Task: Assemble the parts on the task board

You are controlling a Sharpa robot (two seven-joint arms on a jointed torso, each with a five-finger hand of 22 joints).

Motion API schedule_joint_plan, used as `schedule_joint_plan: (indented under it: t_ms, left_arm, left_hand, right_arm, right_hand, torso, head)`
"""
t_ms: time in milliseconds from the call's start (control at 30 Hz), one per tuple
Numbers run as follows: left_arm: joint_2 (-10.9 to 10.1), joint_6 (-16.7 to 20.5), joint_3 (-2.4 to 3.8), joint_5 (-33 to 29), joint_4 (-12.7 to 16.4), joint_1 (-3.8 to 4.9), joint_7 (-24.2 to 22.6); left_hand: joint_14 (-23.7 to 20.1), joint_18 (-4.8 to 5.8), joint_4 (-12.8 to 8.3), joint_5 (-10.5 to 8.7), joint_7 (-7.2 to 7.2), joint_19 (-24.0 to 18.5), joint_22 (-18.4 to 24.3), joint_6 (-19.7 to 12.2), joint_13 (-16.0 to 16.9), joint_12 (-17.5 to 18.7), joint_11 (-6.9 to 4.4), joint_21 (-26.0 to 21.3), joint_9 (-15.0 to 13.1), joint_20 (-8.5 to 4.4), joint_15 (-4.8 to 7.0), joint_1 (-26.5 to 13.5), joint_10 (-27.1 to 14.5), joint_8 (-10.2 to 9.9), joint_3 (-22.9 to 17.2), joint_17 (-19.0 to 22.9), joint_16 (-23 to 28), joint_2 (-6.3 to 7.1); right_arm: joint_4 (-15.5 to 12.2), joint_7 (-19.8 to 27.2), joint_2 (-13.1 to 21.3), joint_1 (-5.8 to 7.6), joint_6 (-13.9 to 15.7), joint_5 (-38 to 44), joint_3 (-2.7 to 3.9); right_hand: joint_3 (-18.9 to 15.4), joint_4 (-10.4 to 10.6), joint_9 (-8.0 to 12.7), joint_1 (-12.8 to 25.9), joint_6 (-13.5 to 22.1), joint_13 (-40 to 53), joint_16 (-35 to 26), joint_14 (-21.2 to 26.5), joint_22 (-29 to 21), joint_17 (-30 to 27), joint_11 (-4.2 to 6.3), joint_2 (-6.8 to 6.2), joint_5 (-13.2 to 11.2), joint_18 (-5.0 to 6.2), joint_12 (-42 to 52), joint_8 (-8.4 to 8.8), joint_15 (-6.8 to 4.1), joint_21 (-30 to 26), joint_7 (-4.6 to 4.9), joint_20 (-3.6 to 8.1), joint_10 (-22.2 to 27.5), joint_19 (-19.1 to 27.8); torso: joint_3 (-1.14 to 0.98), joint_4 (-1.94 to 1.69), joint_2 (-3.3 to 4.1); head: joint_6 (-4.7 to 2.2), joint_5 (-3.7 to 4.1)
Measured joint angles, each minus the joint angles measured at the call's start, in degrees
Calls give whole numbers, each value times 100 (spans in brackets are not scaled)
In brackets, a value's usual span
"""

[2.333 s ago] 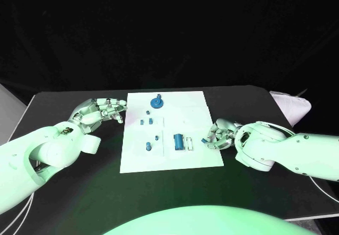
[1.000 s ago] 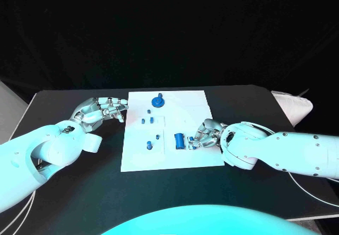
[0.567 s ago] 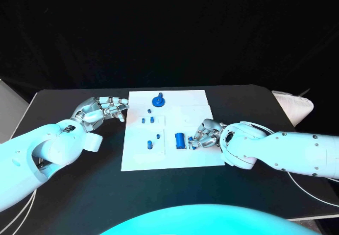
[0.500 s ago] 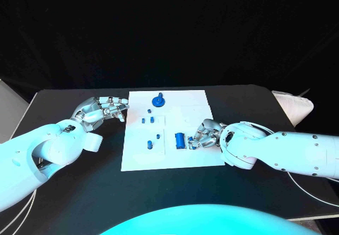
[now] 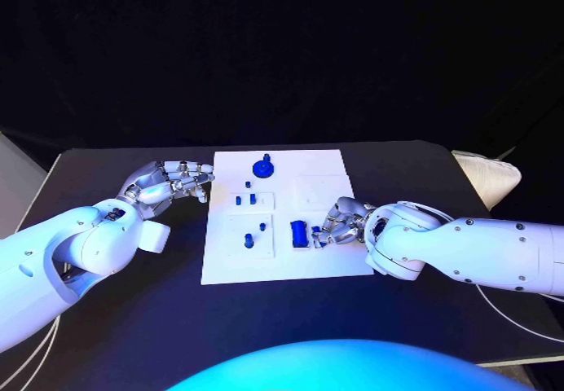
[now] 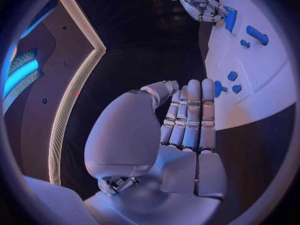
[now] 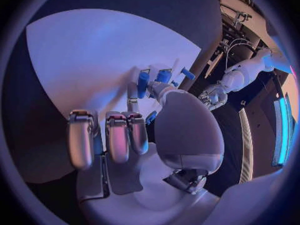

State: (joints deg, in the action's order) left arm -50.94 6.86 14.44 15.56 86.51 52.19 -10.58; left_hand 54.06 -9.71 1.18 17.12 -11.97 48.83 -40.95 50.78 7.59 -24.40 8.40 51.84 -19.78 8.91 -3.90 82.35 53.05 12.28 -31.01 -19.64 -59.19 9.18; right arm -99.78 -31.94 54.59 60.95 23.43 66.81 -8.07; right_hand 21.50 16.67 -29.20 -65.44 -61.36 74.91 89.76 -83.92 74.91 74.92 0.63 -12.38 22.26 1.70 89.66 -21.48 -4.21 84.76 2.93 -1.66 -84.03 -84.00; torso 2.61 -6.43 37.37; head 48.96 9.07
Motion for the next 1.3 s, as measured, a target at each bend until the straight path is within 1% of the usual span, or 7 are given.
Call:
schedule_joint_plan:
  t_ms: [267,467,600,800,867,1133,1300]
  left_arm:
    - [5,-4,0,0,-5,0,3]
    - [6,-7,-1,0,-7,0,5]
    - [7,-10,-1,0,-8,-1,8]
    - [7,-13,0,1,-9,-1,10]
    - [7,-14,2,1,-10,-2,11]
    - [3,-15,0,2,-11,-10,12]
    - [4,-16,0,3,-11,-16,13]
  left_hand:
    - [0,0,16,0,0,0,-8,0,-5,0,0,-1,0,0,0,0,0,0,-16,6,0,0]
    - [0,0,16,0,0,0,-8,0,-5,0,0,-2,0,0,0,0,0,0,-16,5,0,0]
    - [0,0,16,0,0,0,-7,0,-5,0,0,-2,0,0,0,0,0,0,-16,5,0,0]
    - [0,0,16,0,0,-21,-14,0,-4,0,0,-3,5,21,0,0,0,0,-16,5,0,0]
    - [0,0,16,0,0,-21,-14,0,-4,0,0,-3,5,21,0,0,0,0,-16,5,0,0]
    - [0,0,16,0,0,-21,-14,0,-10,0,0,18,5,21,0,0,0,0,-16,5,0,0]
    - [0,1,16,0,0,-21,-18,0,-10,0,0,18,5,21,0,0,0,0,-16,5,0,0]
  right_arm:
    - [32,-18,-38,-3,56,10,-4]
    - [35,-19,-57,-4,101,8,-4]
    - [21,-18,-55,-4,109,-5,-4]
    - [-33,0,-6,-4,116,-17,-1]
    - [-55,8,29,-3,119,-18,0]
    - [-68,43,173,-3,111,-16,1]
    - [-69,65,190,-11,84,2,-1]
  right_hand:
    - [-253,3,1,217,-20,0,0,0,0,0,0,39,-398,0,0,33,0,-8,21,0,0,0]
    - [-511,9,7,353,-20,-1,0,0,0,-1,0,39,-462,0,0,33,0,-21,21,0,0,0]
    - [-962,9,15,420,-19,-1,0,0,-1,-1,0,108,-489,0,0,66,0,-21,22,0,0,0]
    - [-1161,9,20,326,-19,-1,0,0,-1,-1,0,202,-488,0,0,66,0,-21,22,0,0,0]
    - [-1227,-5,21,213,-19,0,0,0,0,-1,0,310,-575,0,0,66,0,-21,22,0,0,0]
    - [-1536,-15,42,-682,-21,3,0,0,4,-1,0,266,-1399,0,0,116,0,-21,24,0,0,0]
    - [-1637,-24,54,-1124,-67,3,0,0,3,-1,0,316,-1673,0,0,116,0,-21,14,0,0,0]
  torso:
    - [-2,0,1]
    - [-5,1,1]
    - [-5,3,1]
    - [-7,3,-3]
    - [-7,3,-3]
    - [-9,5,-4]
    - [-9,9,-4]
  head:
    - [0,-4]
    - [6,-12]
    - [12,-13]
    - [20,-16]
    - [21,-16]
    - [26,-30]
    - [30,-31]
